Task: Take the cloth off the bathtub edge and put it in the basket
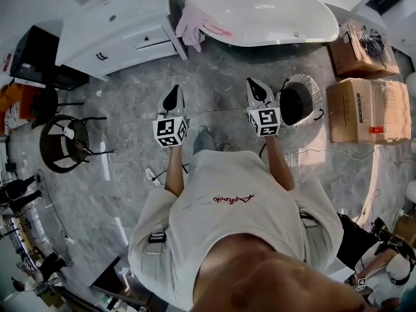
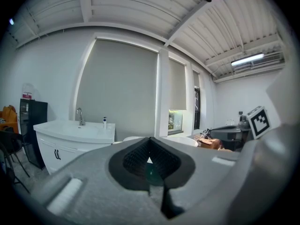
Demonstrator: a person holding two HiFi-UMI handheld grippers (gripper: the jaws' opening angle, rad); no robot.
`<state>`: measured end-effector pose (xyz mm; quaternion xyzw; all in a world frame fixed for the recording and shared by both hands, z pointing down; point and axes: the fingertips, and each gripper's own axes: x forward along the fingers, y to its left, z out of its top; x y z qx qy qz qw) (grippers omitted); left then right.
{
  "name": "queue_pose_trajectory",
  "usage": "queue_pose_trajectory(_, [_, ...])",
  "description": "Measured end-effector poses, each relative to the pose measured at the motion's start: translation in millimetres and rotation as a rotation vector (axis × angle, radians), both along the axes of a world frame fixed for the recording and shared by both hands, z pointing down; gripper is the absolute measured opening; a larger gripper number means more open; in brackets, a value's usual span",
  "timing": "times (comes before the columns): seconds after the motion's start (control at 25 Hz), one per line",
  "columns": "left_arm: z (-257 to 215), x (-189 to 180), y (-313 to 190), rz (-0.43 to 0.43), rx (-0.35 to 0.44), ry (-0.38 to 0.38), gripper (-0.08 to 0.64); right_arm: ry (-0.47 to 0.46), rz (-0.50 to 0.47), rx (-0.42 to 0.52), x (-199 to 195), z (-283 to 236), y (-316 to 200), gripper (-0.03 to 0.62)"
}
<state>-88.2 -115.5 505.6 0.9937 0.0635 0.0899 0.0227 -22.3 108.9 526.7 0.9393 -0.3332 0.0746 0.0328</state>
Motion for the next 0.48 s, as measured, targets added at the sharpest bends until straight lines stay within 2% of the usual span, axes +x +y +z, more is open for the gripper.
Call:
queue_pose_trajectory(0.24, [11, 1, 0, -0.005, -0.008, -0.01, 0.0, 0.002, -0.004, -0.001, 4, 4, 0, 0.006])
queue_pose_trajectory(0.48, [6, 17, 4, 0.007, -0.007, 0.016, 0.0, 0.003, -0.004, -0.006, 15, 7, -4, 0.006])
